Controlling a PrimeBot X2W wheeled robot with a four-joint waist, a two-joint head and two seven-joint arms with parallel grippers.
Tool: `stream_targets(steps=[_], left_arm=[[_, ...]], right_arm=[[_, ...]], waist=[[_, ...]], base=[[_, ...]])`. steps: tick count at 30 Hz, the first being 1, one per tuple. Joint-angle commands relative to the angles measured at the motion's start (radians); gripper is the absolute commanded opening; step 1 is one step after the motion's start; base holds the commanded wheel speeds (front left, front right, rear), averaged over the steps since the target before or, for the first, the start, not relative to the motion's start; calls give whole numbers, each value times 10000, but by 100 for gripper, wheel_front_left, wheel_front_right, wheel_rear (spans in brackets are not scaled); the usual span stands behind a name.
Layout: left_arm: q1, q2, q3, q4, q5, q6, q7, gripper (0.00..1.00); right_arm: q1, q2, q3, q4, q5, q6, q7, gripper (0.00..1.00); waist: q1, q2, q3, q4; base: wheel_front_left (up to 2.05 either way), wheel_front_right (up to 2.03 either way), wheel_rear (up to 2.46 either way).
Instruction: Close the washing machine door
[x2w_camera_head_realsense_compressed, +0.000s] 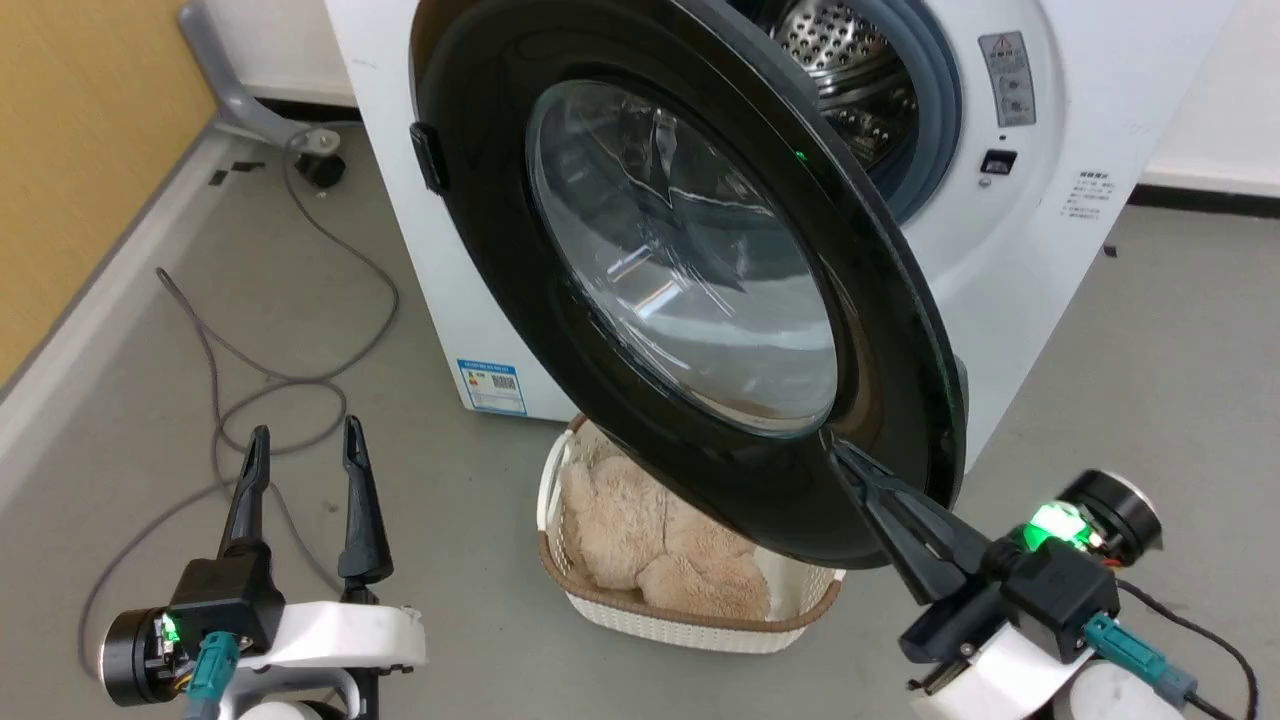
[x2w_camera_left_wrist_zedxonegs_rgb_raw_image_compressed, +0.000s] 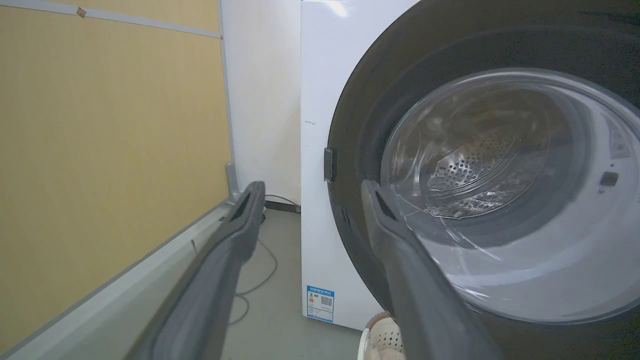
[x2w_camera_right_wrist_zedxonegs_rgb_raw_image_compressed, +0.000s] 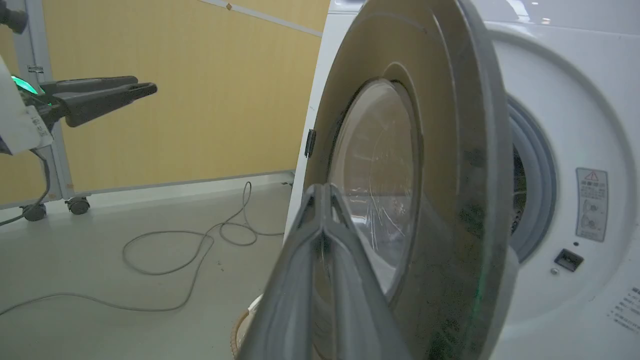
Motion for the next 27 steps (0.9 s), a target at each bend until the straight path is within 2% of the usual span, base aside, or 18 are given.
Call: stream_targets(steps=[1, 15, 27], left_arm=[[26, -58, 23, -40, 98, -41, -43, 100], [-488, -365, -187, -228, 745, -188, -43, 100], [-1376, -477, -505, -224, 595, -164, -43, 100]], right_arm=[[105, -80, -38, 131, -48, 6, -44, 0], [-622, 192, -2120, 1804, 242, 6, -44, 0], [-2667, 395, -3918, 3112, 101, 6, -44, 0]], waist=[[0, 0, 91, -16], [0, 0, 1152, 150], [0, 0, 2636, 423]], base=[[0, 0, 0], [0, 0, 0], [0, 0, 0]])
